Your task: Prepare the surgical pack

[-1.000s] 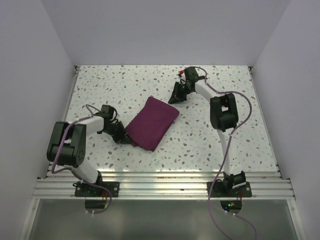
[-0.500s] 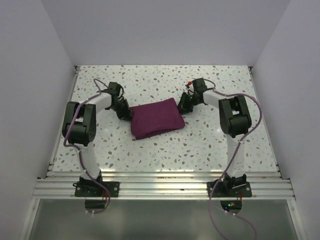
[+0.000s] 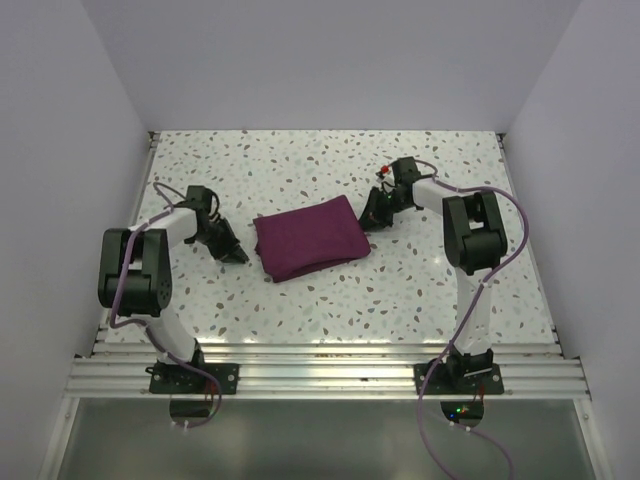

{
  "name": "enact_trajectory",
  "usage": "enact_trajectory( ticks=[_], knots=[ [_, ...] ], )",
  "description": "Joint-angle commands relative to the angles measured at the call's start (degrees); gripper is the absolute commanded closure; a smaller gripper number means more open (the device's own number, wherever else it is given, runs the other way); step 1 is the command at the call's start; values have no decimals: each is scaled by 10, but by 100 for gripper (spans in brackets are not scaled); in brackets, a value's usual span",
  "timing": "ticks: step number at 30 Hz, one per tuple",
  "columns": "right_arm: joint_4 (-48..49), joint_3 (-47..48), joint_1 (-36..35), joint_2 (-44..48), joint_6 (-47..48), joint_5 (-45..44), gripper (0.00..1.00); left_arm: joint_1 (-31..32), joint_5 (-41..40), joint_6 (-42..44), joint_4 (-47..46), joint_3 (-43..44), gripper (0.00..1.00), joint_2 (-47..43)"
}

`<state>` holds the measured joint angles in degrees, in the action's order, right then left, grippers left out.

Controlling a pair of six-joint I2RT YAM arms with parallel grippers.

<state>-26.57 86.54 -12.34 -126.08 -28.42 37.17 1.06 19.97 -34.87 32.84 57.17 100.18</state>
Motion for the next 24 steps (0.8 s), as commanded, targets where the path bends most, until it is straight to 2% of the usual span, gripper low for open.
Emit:
enact_trajectory(
  ticks=[1, 4, 13, 18, 24],
  knots=[
    [-34, 20, 0, -10, 28, -7, 86, -10, 72, 4, -72, 0, 83, 1],
    [-40, 26, 1, -13, 32, -7, 86, -26, 114, -6, -99, 0, 90, 30],
    [-38, 26, 1, -15, 32, -9, 86, -26, 167, -29, -153, -1, 98, 82],
    [-36, 23, 0, -19, 31, -9, 87, -28, 195, -40, -175, -13, 100, 78],
    [-31, 23, 0, -23, 28, -2, 87, -30, 198, -51, -204, -42, 100, 28]
  ],
)
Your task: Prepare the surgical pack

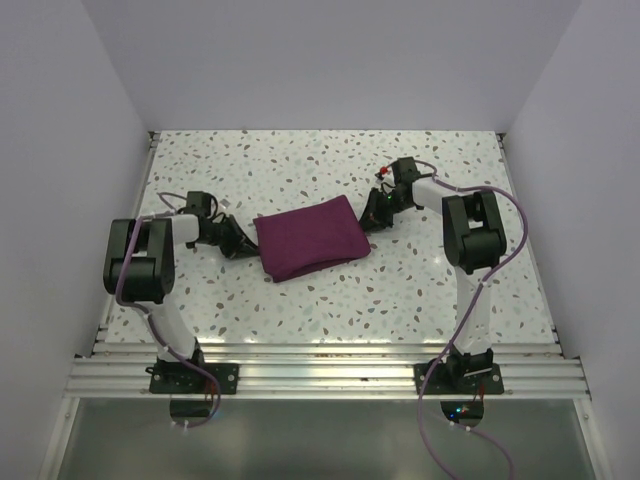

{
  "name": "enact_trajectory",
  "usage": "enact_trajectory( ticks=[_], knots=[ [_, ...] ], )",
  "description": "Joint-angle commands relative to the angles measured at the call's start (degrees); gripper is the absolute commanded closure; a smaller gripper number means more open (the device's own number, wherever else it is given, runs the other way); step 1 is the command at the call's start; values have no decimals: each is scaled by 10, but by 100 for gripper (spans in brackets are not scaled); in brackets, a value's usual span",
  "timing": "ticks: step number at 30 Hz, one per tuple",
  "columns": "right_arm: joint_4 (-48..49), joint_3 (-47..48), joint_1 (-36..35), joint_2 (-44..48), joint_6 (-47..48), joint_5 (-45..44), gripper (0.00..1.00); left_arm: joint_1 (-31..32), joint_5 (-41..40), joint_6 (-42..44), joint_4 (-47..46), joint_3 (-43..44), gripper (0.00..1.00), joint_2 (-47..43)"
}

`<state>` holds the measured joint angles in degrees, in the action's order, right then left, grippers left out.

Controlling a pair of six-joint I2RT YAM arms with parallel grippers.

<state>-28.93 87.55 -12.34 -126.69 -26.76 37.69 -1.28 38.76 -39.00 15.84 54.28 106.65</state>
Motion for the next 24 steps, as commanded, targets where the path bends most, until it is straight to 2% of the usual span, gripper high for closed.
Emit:
enact_trajectory(
  ticks=[1, 8, 18, 24],
  knots=[
    [-8, 13, 1, -18, 12, -5, 87, -7, 11, -12, -41, -17, 100, -49],
    [-10, 19, 0, -21, 10, -3, 87, -7, 19, -42, -79, -51, 100, -83],
    [-10, 20, -5, -18, 7, -1, 87, -7, 107, -106, -235, -73, 100, -31],
    [-16, 21, -19, -23, 9, 5, 87, -5, 133, -138, -294, -95, 100, 2]
  ],
)
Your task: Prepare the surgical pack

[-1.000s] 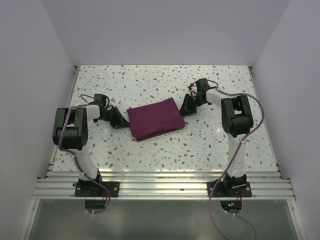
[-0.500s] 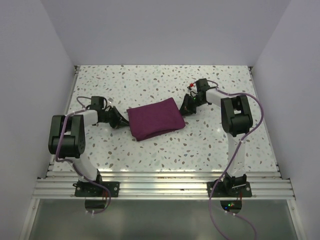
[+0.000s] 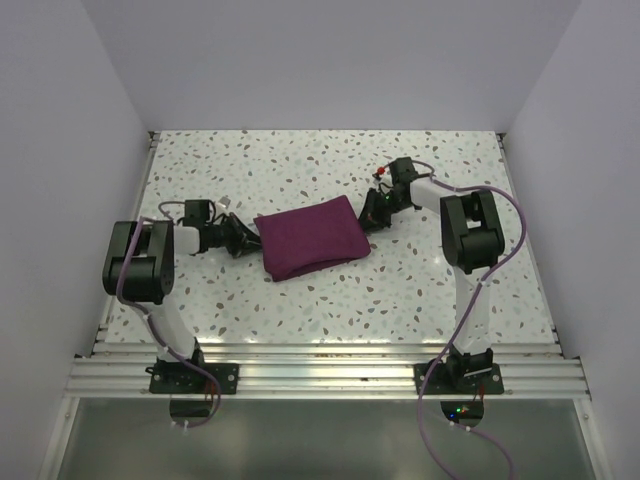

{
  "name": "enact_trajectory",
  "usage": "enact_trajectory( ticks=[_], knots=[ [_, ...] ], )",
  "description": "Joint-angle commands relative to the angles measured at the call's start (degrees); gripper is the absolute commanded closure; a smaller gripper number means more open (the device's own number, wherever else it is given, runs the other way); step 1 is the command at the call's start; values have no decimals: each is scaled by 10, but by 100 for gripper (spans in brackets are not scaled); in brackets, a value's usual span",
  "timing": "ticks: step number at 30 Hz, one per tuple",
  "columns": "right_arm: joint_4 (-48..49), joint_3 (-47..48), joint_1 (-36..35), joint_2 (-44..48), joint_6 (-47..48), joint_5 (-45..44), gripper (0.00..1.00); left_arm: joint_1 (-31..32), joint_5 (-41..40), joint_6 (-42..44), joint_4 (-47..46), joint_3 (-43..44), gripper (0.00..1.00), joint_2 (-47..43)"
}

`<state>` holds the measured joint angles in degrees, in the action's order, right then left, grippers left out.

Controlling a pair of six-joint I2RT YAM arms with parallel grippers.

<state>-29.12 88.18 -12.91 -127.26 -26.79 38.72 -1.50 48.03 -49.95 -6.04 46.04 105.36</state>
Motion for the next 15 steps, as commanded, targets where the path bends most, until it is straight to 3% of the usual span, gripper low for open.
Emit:
enact_trajectory(
  ticks=[1, 5, 8, 15],
  knots=[
    [-14, 14, -16, -18, 9, -7, 87, -3, 42, -36, -81, -17, 100, 19],
    [-9, 12, -23, -19, 6, -8, 87, 1, 57, -70, -153, -37, 100, 33],
    [-9, 12, -26, -22, 4, -8, 87, 8, 55, -74, -147, -28, 100, 41],
    [-16, 15, -26, -17, 11, -15, 87, -8, -91, 87, 153, 33, 98, -23]
  ],
)
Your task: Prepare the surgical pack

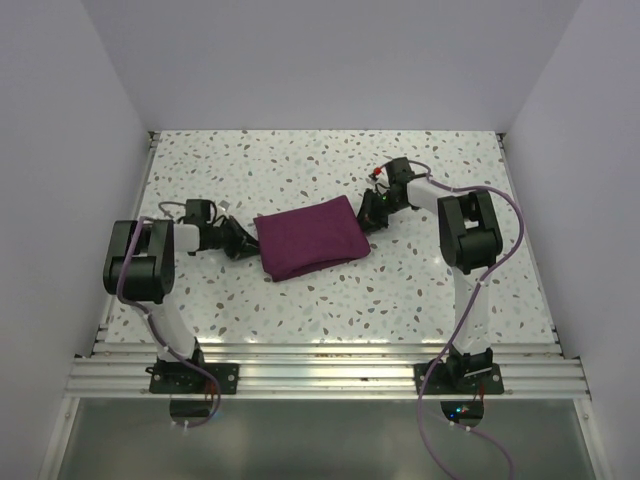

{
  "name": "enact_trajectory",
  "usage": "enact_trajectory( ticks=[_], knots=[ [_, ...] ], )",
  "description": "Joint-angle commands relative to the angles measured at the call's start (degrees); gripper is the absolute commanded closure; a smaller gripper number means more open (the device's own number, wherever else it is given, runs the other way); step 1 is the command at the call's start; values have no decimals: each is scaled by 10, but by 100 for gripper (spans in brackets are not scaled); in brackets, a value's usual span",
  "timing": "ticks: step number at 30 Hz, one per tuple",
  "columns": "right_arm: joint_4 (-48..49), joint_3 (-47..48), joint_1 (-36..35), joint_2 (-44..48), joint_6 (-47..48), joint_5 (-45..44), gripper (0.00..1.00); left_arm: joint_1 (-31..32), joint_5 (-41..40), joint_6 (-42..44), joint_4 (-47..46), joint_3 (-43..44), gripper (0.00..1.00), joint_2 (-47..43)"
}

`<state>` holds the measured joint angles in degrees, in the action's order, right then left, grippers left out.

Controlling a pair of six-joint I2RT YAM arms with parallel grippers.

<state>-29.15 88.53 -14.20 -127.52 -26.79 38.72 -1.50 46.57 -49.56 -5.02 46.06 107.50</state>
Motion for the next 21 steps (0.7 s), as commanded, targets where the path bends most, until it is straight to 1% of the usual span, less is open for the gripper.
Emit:
enact_trajectory(
  ticks=[1, 3, 6, 10, 12, 16, 19, 21],
  knots=[
    [-16, 9, -13, -14, 11, -16, 87, -10, -88, 91, 182, 38, 96, -61],
    [-14, 9, -13, -15, 11, -15, 87, -13, -121, 111, 212, 49, 91, -77],
    [-10, 6, -13, -14, 9, -15, 87, -14, -154, 130, 252, 65, 87, -102],
    [-11, 6, -12, -14, 9, -15, 88, -14, -183, 141, 287, 82, 86, -126],
    [-11, 6, -13, -12, 10, -15, 88, -14, -182, 141, 288, 86, 86, -130],
    [-13, 7, -13, -12, 11, -14, 88, -14, -177, 138, 285, 98, 91, -142],
    [-14, 7, -13, -12, 12, -14, 88, -13, -155, 125, 250, 96, 96, -155],
    [-14, 8, -13, -11, 14, -14, 88, -13, -120, 108, 217, 88, 100, -159]
  ],
)
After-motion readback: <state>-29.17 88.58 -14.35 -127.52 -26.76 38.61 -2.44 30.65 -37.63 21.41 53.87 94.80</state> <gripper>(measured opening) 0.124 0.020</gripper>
